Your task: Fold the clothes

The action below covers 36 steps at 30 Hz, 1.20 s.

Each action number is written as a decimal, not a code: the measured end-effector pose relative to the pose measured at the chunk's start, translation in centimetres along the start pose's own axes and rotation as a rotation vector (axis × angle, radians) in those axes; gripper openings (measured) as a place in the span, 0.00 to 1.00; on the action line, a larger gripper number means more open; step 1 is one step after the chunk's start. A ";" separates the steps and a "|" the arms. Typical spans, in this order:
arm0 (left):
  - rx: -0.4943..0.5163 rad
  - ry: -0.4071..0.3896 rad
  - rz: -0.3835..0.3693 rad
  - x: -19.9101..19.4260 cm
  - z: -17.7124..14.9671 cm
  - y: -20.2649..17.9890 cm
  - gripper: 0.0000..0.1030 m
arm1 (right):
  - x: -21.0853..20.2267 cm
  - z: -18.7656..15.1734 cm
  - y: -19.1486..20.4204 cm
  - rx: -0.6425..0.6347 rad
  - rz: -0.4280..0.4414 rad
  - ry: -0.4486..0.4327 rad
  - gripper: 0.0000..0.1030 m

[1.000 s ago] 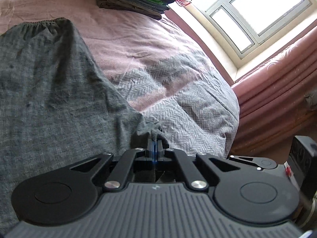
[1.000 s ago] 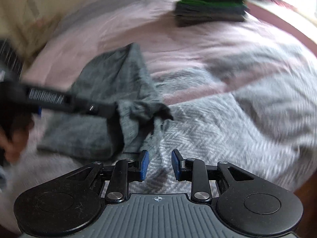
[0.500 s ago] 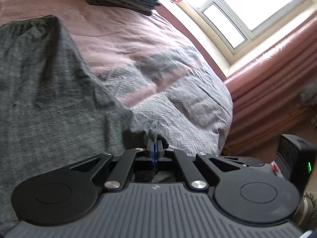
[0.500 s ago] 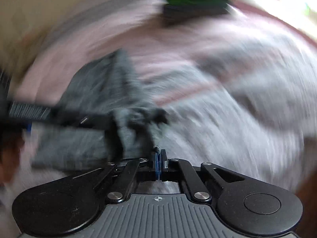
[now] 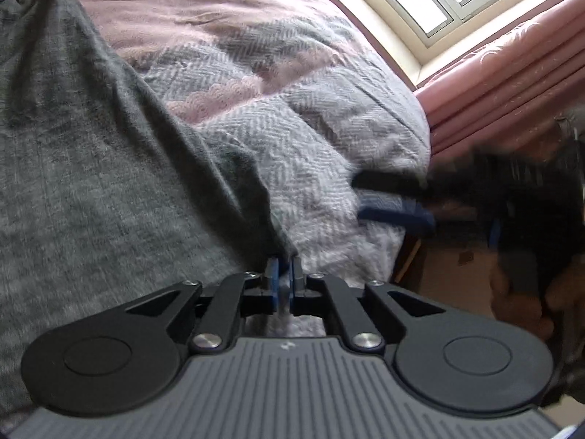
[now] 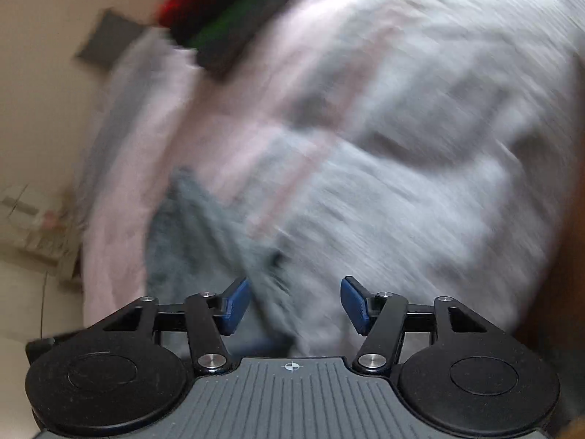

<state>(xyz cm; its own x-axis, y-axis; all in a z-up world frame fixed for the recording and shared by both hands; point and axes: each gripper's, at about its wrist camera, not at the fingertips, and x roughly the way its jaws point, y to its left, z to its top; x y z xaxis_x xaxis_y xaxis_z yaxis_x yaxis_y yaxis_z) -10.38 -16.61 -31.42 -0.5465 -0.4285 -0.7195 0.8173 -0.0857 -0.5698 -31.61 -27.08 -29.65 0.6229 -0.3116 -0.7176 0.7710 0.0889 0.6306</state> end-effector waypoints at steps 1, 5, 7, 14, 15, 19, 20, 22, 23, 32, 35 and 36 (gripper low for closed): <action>-0.004 -0.007 0.006 -0.5 -0.2 0.1 0.02 | 0.4 0.4 0.9 -0.038 0.023 -0.009 0.50; -0.018 -0.035 0.029 -2.4 -0.8 0.4 0.03 | 4.6 1.3 4.5 -0.196 0.066 0.040 0.37; -0.033 -0.057 0.054 -3.5 -1.0 0.8 0.04 | 6.4 0.5 5.9 -0.335 0.006 0.063 0.37; -0.190 -0.163 0.474 -8.4 -3.9 9.6 0.04 | 5.7 -5.8 4.8 -0.750 -0.230 0.096 0.37; -0.203 -0.163 0.487 -9.0 -4.7 10.1 0.04 | 5.4 -6.7 4.6 -0.803 -0.260 0.100 0.37; -0.212 -0.199 0.474 -10.8 -5.6 8.4 0.05 | 3.6 -5.5 5.7 -0.746 -0.273 0.113 0.37; -0.206 -0.213 0.469 -11.2 -5.5 7.8 0.05 | 3.7 -5.1 6.7 -0.750 -0.249 0.094 0.37; -0.190 -0.240 0.460 -11.7 -5.3 6.7 0.05 | 3.9 -4.4 8.5 -0.758 -0.202 0.054 0.37; -0.167 -0.248 0.468 -11.3 -4.8 6.6 0.05 | 4.0 -4.0 9.5 -0.762 -0.178 0.035 0.37; -0.200 -0.164 0.581 -8.8 -6.2 8.5 0.06 | 10.6 -8.1 9.9 -0.971 -0.287 0.162 0.37; -0.272 -0.138 0.581 -10.4 -7.9 8.0 0.06 | 7.6 -9.1 8.1 -0.954 -0.308 0.168 0.38; -0.290 -0.125 0.582 -10.9 -8.2 7.7 0.06 | 6.7 -8.8 7.8 -0.917 -0.320 0.185 0.38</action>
